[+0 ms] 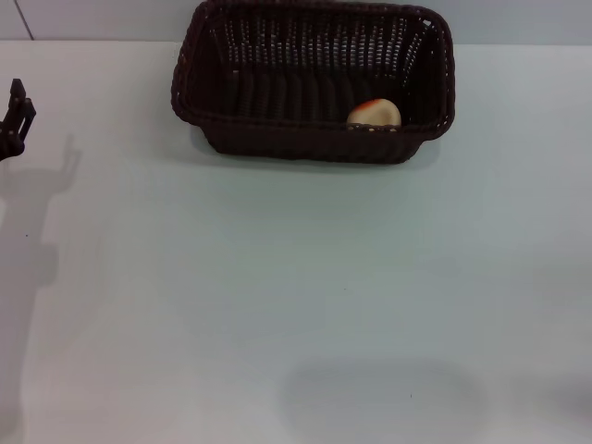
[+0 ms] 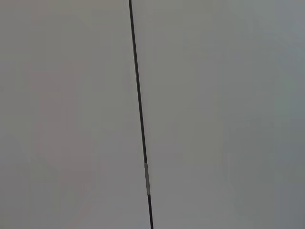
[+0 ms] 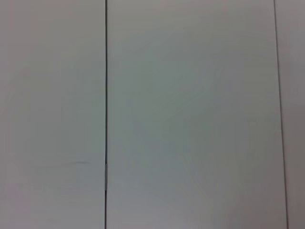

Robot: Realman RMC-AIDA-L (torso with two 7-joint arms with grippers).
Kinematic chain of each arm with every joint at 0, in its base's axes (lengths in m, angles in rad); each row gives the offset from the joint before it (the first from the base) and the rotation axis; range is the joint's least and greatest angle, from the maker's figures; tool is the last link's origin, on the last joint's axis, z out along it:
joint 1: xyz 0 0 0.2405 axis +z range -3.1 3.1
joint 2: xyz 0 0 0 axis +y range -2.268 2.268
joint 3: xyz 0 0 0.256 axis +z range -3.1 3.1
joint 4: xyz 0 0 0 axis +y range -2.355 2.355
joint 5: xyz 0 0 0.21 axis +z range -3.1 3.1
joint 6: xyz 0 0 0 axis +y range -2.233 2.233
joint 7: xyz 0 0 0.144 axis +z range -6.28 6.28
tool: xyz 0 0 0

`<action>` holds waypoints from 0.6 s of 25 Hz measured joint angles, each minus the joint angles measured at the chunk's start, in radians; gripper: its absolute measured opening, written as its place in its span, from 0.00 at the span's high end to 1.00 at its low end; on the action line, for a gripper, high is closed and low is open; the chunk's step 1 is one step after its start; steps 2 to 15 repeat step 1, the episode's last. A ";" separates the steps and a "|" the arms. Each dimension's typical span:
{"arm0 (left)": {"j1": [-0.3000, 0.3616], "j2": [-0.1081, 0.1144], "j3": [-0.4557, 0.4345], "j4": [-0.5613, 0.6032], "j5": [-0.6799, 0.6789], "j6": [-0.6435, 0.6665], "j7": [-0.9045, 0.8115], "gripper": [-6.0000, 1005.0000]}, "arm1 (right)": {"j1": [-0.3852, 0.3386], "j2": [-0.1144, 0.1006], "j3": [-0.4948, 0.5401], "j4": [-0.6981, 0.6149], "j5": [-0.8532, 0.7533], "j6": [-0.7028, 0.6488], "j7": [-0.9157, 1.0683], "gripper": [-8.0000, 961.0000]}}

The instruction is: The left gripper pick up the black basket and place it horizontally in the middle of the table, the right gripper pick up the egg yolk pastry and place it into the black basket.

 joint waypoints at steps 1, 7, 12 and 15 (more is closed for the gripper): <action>0.000 0.000 0.000 0.001 0.000 0.000 0.000 0.19 | 0.002 0.000 0.000 0.004 0.000 -0.002 0.000 0.34; 0.000 0.000 0.000 0.001 0.000 0.000 0.000 0.19 | 0.002 0.000 0.000 0.004 0.000 -0.002 0.000 0.34; 0.000 0.000 0.000 0.001 0.000 0.000 0.000 0.19 | 0.002 0.000 0.000 0.004 0.000 -0.002 0.000 0.34; 0.000 0.000 0.000 0.001 0.000 0.000 0.000 0.19 | 0.002 0.000 0.000 0.004 0.000 -0.002 0.000 0.34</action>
